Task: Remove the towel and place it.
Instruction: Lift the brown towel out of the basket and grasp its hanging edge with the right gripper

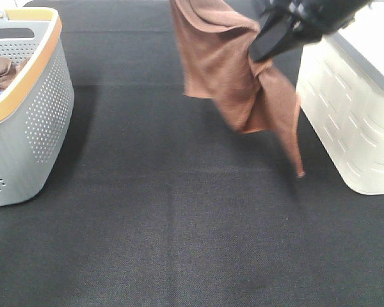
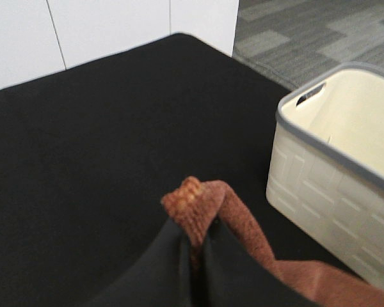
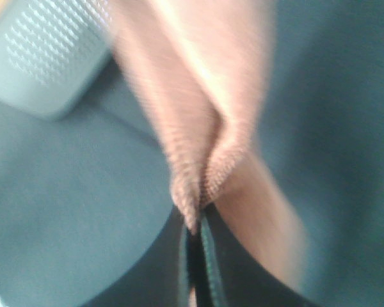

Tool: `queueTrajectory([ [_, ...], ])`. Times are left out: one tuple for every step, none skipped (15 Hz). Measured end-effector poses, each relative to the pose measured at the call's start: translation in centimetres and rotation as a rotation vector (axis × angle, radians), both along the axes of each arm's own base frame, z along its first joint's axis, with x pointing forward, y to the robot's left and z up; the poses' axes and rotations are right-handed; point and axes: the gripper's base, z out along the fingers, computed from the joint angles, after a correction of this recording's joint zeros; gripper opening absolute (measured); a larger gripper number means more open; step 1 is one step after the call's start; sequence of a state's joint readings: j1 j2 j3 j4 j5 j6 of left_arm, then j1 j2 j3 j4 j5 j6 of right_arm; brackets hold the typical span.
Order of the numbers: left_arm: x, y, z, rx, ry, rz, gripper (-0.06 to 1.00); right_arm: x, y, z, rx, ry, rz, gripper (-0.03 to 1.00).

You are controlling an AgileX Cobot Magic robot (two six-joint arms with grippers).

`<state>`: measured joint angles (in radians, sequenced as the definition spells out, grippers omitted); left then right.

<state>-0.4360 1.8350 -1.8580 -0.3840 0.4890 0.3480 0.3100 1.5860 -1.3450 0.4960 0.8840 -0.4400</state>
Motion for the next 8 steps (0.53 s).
queueTrajectory([
  [0.2, 0.0, -0.3, 0.016, 0.004, 0.000, 0.00, 0.0, 0.0, 0.8, -0.002, 0.003, 0.010, 0.00],
  [0.2, 0.0, -0.3, 0.024, 0.002, 0.000, 0.00, -0.1, 0.0, 1.1, -0.003, 0.007, 0.018, 0.00],
  [0.1, 0.0, -0.3, 0.023, 0.001, 0.001, 0.00, -0.1, 0.0, 1.1, -0.004, 0.011, 0.019, 0.00],
  [0.0, 0.1, 0.0, -0.005, 0.014, 0.012, 0.00, 0.1, 0.1, 0.8, -0.006, 0.021, 0.020, 0.00],
  [-0.4, 0.2, 0.6, -0.044, 0.024, 0.021, 0.00, 0.4, 0.2, 0.3, -0.007, 0.035, 0.019, 0.00],
  [-1.0, 0.4, 1.7, -0.086, 0.010, 0.027, 0.00, 0.9, 0.5, -0.6, 0.001, 0.064, 0.015, 0.00],
  [-2.0, 0.9, 3.5, -0.139, -0.027, 0.033, 0.00, 1.5, 0.9, -1.5, 0.030, 0.095, 0.005, 0.00],
  [-3.0, 1.4, 5.2, -0.191, -0.069, 0.037, 0.00, 2.1, 1.4, -2.4, 0.060, 0.119, -0.005, 0.00],
])
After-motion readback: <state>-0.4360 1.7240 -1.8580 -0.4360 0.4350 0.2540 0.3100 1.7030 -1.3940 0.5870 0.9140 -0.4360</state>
